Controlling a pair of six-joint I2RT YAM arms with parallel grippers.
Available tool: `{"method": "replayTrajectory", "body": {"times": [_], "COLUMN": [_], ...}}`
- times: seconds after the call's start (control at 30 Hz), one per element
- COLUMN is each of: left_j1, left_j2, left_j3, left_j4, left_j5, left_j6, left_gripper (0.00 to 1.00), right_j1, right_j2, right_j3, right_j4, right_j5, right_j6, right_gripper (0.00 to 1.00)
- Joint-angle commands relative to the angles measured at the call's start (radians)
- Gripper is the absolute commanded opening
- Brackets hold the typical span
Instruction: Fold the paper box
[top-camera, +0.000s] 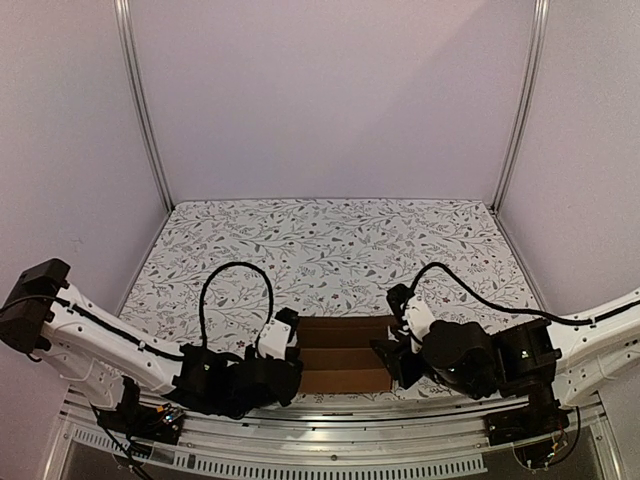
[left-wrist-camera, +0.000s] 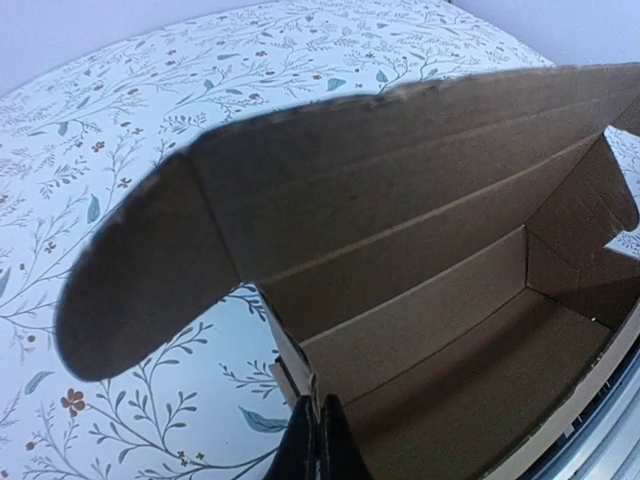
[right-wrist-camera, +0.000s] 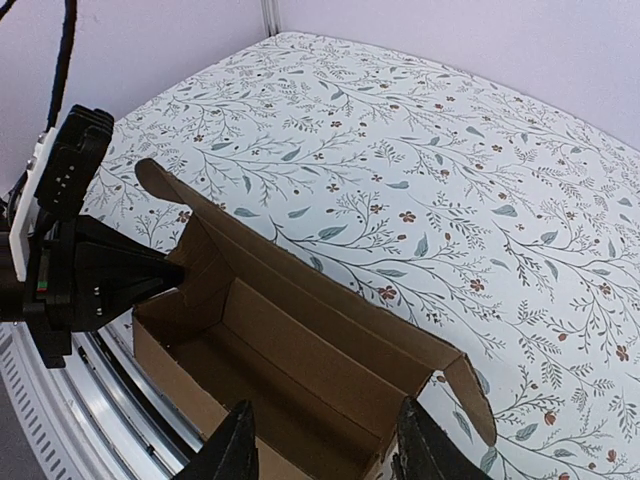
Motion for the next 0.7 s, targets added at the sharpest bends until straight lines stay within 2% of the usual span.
{"method": "replayTrajectory", "body": {"times": [0.0,0.17,0.33,0.5,0.67], "left_j1": [-0.012,-0.012,-0.006,0.01,0.023], "left_j2": [0.036,0.049,0.084,0.111,0.13], "left_j3": [-0.011,-0.009,-0.011,-0.027,-0.051], "left_j4": [-0.05,-0.022,0.104,0.222,0.348], "left_j5": [-0.015,-0.049,-0.093,-0.112,-0.131], "left_j6": [-0.002,0.014,0.097,0.202,0.287], "left_gripper": [0.0,0.0,0.0,0.0,0.0], "right_j1": [0.008,0.007,0.008,-0.032,-0.134], "right_j2": [-0.089,-0.237,-0.296,-0.215,-0.099], "right_j3": [-0.019,0.023,0.079,0.16,0.234], "right_j4": [-0.123,-0.26,-0.271,-0.266,-0.254], "right_j5": [-0.042,0.022,0.096,0.068,-0.079], "right_j6": [-0.055,-0.105,-0.199,-0.287,-0.306], "right_gripper": [0.46,0.48,0.49,0.37,0.33]}}
